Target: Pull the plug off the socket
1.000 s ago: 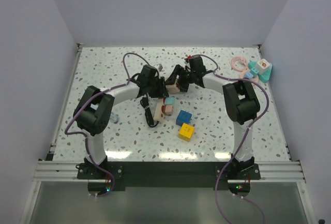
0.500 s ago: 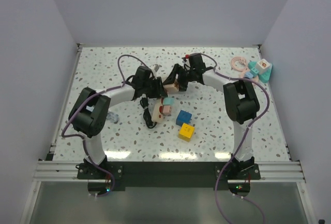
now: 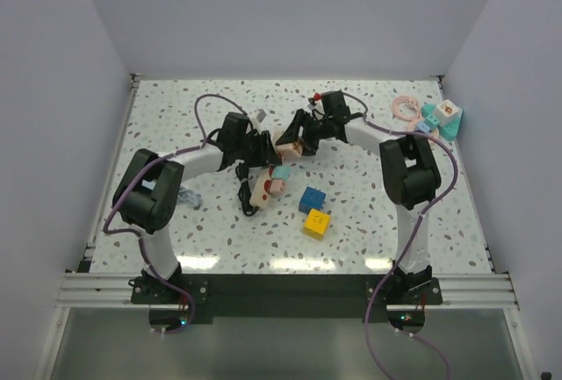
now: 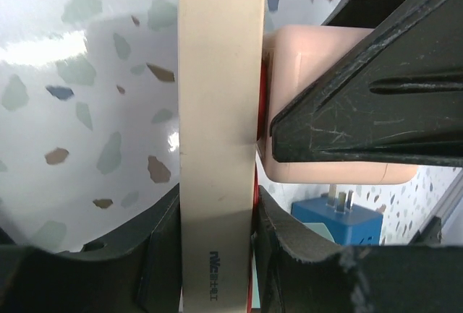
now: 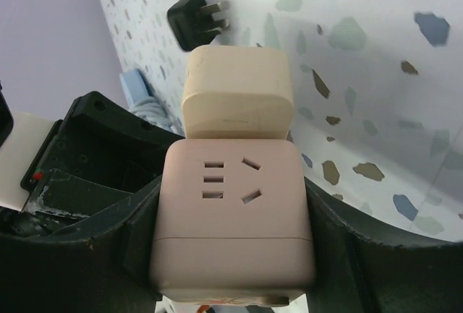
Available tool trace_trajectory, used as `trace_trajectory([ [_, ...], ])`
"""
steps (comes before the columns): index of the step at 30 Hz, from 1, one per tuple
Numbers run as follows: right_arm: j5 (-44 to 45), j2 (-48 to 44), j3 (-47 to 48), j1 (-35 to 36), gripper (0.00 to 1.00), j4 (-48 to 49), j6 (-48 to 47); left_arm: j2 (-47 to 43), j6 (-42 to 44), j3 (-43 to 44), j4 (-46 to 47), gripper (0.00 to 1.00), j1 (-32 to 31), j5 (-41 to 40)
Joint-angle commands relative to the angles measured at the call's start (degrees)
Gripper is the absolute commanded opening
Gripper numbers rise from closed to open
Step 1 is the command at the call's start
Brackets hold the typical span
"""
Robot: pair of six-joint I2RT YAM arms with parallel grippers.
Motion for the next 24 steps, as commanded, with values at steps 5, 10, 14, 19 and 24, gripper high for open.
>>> trace_trajectory([
  [5,7.62,-7.41,-8.16,4.23,0.00,3.88,6.86,1.14,-1.83,3.76,-1.21,0.00,4.74,-8.55],
  [10,2.19,-6.44,-2.73,0.46,0.00,-7.87,-0.42,0.97,-0.61,3.77,-3.49,0.00,4.91,-10.13],
  [14,-4.23,-4.51,2.55,-6.47,0.00,-17.18,-8.33,0.44,-0.25,1.58,-3.23,0.00,5.53,-10.22],
  [19,-7.41,-0.90,8.28,-7.90,0.00,-24.70,-13.71,1.23,-0.51,0.60,-2.88,0.00,5.71,-9.61],
  [24,0.47,-8.10,-3.91,-2.02,0.00,-4.78,1.09,2.02,-2.36,1.92,-2.44,0.00,5.62,-8.29],
])
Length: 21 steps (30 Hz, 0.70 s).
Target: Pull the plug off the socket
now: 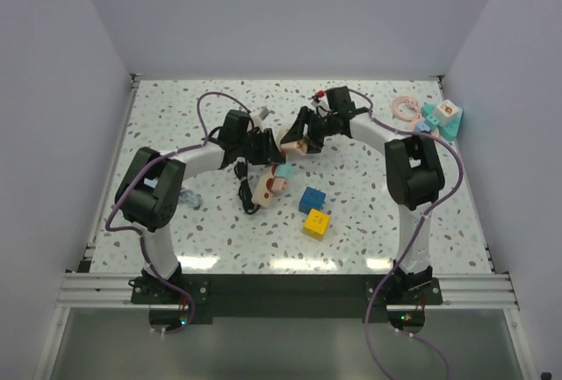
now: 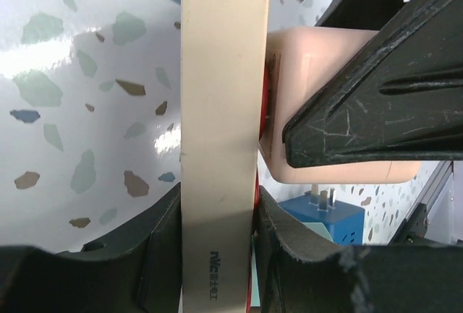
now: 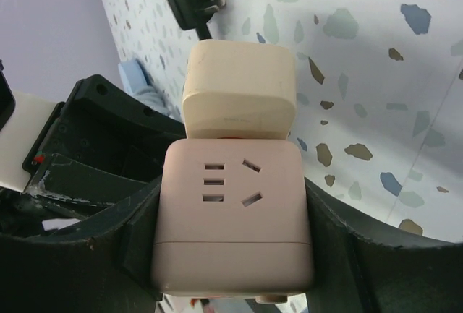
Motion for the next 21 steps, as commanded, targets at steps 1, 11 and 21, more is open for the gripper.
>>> trace_trajectory([
  [1,4.37,-7.89,-10.82,0.72,0.00,5.95,8.04,0.99,-2.97,0.89,-3.56,0.00,5.64,-12.42],
  [11,6.36,-10.36,-9.57,1.63,0.00,2.59,8.79,1.52,-1.84,4.85,-5.66,0.00,5.81,-15.23],
  [21,-5.62,-6.22,-2.31,-5.87,0.00,-12.86,-4.19,2.31,-1.74,2.92,-4.70,0.00,6.87,-14.89],
])
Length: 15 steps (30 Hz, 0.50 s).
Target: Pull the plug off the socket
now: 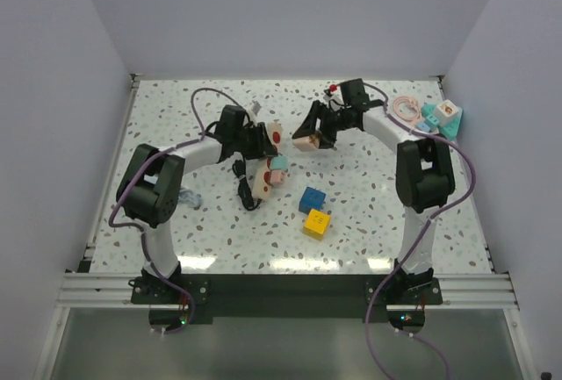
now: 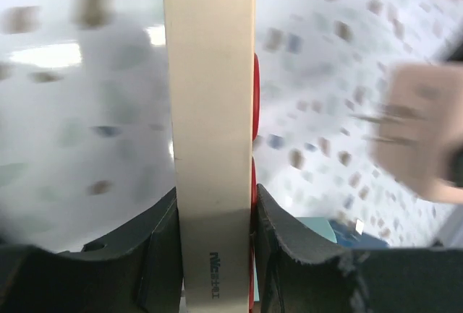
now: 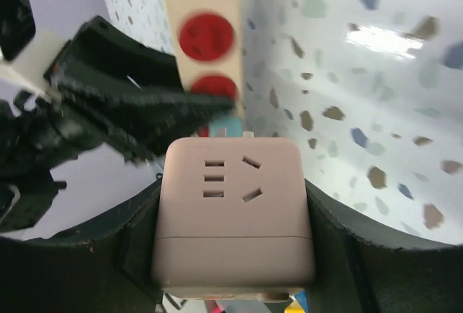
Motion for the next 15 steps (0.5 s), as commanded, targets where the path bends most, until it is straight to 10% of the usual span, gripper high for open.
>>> trace_trajectory([
  [1,-5.49,-3.21,-4.09,-2.87,0.00,-5.21,0.06,0.78,-2.01,0.07,-1.51,0.00,5.78,-12.28],
  [8,6.19,-9.45,-12.98,4.43,0.00,11.43,12.56,1.57,-2.71,3.06,-1.42,0.00,5.78,-11.66],
  [15,18.85,-9.37,-7.01,3.02,0.00,-6.84,-4.01,1.40,-2.27,3.95,-1.16,0.00,5.78,-9.74],
])
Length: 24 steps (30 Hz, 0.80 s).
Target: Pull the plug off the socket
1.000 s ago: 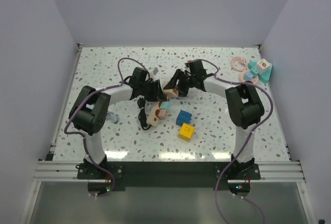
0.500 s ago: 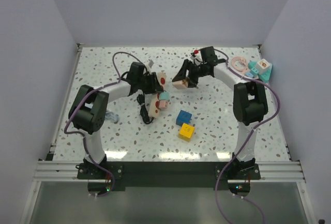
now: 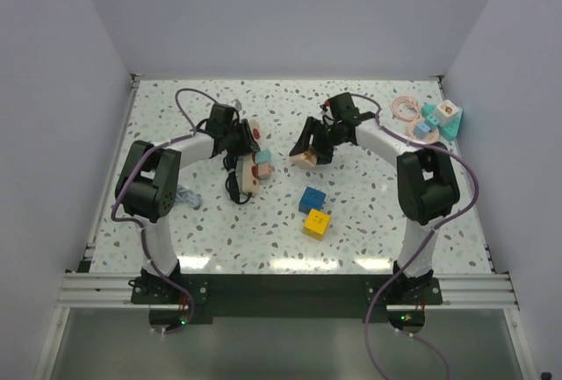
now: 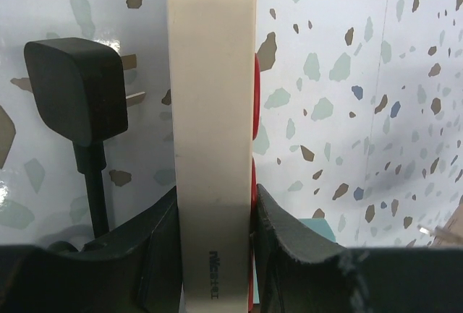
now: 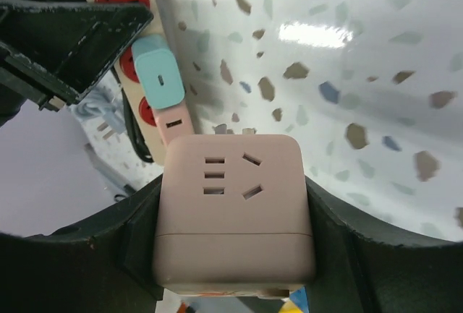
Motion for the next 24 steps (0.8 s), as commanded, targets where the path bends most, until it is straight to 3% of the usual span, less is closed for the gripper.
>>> trace_trajectory([
  [1,7.41,-1.63,3.84,-2.11,0.00,-7.44,-9.44,-1.03,-0.15,2.72,2.63,0.00,0.14,1.50],
  [6,12.04,-0.48,3.41,-1.41,0.00,-12.45,-16.65,-1.64,0.20,2.11,2.71,0.00,0.14,2.29],
  [14,15.49,-3.11,-1.17,0.08,0.00,-12.28,-18.07,-1.91,-0.59,2.19,3.33,0.00,0.14,4.49],
  [19,15.67,-4.61,-5.12,1.57,0.21,-11.23,-16.40,-2.08,-0.94,1.58,3.33,0.00,-0.04,5.02],
  [20,15.58,-4.96,-5.74,1.75,0.33,-11.05,-16.22,-2.17,-1.29,1.32,5.16,0.00,-0.04,4.93],
  [24,15.05,-8.38,-7.85,2.72,0.52,-11.40,-14.73,-2.35,-1.91,0.44,5.96,0.00,-0.30,5.19],
])
